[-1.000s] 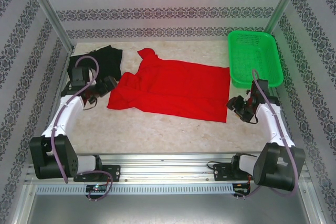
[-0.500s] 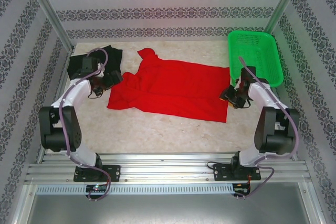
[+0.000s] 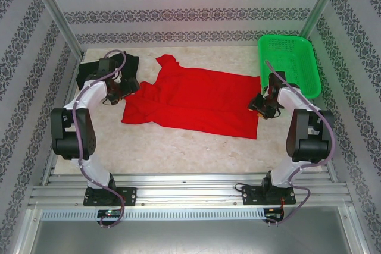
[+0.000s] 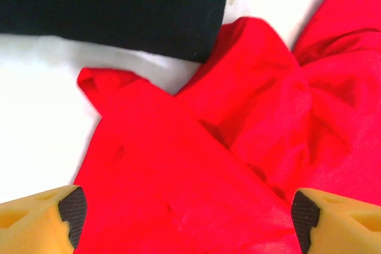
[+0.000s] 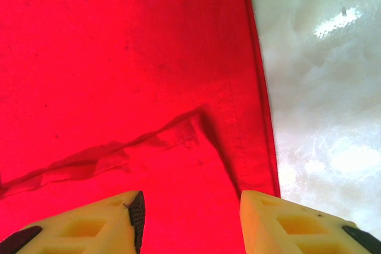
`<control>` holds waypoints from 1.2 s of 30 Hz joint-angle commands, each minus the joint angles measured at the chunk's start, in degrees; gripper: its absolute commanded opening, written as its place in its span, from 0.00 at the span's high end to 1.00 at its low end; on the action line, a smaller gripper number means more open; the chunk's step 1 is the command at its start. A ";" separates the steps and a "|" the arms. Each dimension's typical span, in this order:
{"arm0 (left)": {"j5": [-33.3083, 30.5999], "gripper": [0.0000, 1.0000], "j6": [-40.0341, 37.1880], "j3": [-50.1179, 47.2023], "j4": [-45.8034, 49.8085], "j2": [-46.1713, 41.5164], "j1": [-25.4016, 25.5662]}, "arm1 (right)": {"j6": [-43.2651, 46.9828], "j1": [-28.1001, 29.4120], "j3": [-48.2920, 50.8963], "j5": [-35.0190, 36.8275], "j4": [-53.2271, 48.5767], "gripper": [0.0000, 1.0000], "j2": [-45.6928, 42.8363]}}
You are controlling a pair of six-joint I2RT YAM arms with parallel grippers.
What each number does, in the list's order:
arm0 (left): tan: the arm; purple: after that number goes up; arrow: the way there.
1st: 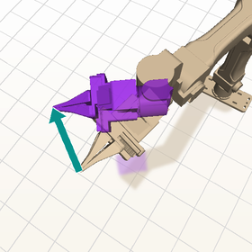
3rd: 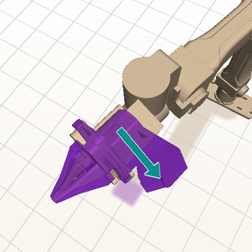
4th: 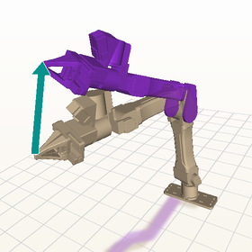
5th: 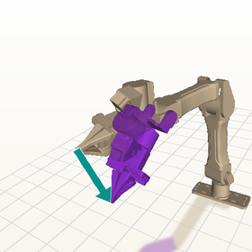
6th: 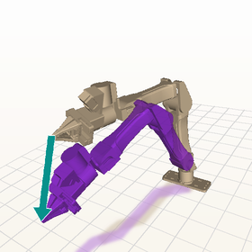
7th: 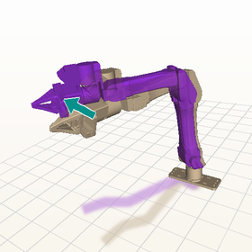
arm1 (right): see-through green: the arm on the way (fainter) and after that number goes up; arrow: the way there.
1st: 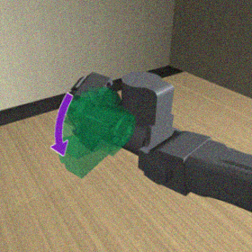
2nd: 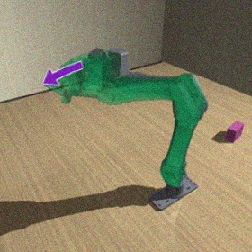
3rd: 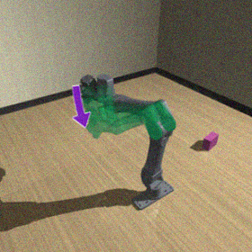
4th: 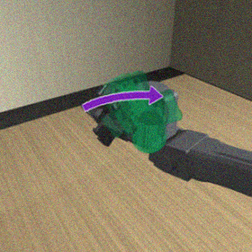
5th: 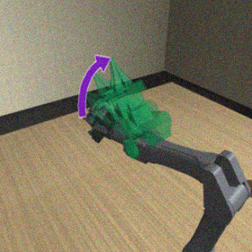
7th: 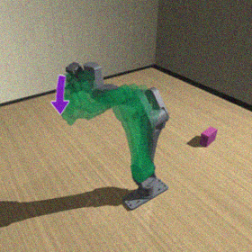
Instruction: Fold and stack the t-shirts
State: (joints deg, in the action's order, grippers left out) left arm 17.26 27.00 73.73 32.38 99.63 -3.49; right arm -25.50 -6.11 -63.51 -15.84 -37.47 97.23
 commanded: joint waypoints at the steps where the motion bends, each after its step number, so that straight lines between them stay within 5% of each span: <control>1: -2.95 0.11 -0.06 -0.99 5.49 -0.20 -0.21 | 1.06 0.42 -1.71 1.56 -1.02 0.53 1.50; 22: -5.78 0.23 10.88 5.98 -7.70 14.08 -0.21 | 1.77 1.26 -2.42 3.33 -1.68 0.54 2.35; 27: -3.36 0.42 10.81 7.41 -8.74 16.25 0.13 | 1.44 1.49 -3.20 4.07 -1.33 0.54 4.05; 33: -3.57 0.87 9.59 6.97 -8.72 16.53 0.66 | 0.28 2.58 -5.05 3.88 0.21 0.57 7.26; 36: -3.72 0.97 9.58 5.59 -9.68 15.00 0.76 | 0.19 3.42 -6.25 4.58 0.29 0.58 8.56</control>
State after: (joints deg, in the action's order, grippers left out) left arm 13.43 36.88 79.77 24.58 115.83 -3.36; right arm -25.30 -3.07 -67.57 -13.02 -39.22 103.79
